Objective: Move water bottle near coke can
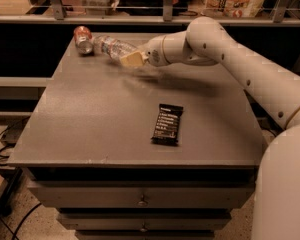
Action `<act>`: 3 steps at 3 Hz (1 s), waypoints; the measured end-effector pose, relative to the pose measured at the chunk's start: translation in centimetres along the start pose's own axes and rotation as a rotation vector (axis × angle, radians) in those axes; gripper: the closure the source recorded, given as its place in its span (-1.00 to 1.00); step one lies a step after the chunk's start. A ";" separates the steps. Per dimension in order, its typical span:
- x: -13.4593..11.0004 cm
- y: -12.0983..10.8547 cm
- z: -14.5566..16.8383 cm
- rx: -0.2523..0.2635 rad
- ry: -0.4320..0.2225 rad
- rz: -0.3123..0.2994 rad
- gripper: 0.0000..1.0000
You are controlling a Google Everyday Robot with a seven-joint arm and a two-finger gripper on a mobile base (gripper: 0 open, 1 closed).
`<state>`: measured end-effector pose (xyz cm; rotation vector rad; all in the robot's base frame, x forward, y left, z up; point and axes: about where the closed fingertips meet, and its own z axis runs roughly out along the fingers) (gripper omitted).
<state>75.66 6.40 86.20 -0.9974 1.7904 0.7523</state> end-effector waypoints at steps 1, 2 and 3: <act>0.6 -0.1 0.4 0.018 -0.006 0.029 -0.61; 0.8 -0.2 0.4 0.029 -0.011 0.039 -0.99; 0.9 -0.2 0.5 0.028 -0.011 0.039 -1.00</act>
Offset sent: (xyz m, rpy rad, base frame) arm 0.0027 -0.0093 -0.0089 0.0266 0.0159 -0.0708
